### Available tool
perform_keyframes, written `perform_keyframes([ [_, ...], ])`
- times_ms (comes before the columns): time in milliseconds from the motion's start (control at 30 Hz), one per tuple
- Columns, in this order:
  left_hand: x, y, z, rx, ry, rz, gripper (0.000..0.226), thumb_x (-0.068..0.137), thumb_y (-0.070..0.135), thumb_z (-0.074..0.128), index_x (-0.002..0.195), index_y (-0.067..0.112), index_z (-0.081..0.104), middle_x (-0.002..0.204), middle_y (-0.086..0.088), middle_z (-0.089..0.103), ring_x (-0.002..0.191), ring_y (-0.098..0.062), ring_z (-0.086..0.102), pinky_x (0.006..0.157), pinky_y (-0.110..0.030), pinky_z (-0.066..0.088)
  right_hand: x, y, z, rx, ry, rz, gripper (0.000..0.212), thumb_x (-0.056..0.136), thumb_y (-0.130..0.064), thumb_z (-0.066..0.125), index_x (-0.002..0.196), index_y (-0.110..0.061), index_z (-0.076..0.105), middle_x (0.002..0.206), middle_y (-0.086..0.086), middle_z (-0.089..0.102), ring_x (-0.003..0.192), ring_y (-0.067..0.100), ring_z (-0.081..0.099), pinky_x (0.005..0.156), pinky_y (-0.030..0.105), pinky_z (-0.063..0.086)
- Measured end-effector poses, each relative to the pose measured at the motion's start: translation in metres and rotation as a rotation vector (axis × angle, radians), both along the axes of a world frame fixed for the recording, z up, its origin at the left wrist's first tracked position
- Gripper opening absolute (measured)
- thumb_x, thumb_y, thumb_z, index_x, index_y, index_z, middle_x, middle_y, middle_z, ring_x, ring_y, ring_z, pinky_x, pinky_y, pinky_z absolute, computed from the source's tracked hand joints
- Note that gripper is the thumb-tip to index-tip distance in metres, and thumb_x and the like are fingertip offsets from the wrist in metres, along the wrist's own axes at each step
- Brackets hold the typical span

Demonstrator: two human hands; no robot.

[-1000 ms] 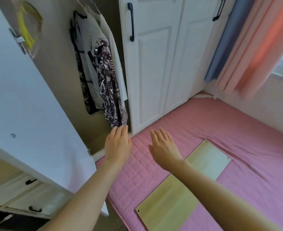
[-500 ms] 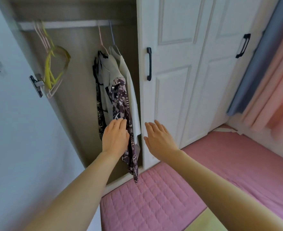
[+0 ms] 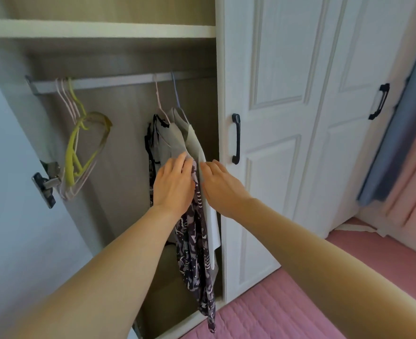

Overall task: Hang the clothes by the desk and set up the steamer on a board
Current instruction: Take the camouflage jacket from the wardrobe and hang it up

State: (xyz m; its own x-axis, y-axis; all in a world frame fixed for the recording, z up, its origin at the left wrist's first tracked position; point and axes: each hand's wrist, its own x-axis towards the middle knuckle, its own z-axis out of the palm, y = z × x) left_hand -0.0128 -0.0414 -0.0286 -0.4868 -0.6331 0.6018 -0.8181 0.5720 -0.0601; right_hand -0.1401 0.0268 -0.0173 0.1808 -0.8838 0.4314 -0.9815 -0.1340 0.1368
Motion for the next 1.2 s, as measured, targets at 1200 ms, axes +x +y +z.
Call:
perform_keyframes([
  [1200, -0.008, -0.165, 0.082, 0.847, 1.273, -0.091, 0.022, 0.086, 0.001, 0.060, 0.104, 0.013, 0.066, 0.094, -0.007, 0.068, 0.080, -0.020, 0.064, 0.067, -0.028, 0.052, 0.010, -0.183, 0.051, 0.229, -1.763, 0.081, 0.033, 0.092, -0.003, 0.053, 0.113, -0.026, 0.062, 0.120, 0.007, 0.062, 0.113, 0.028, 0.058, 0.099, 0.046, 0.048],
])
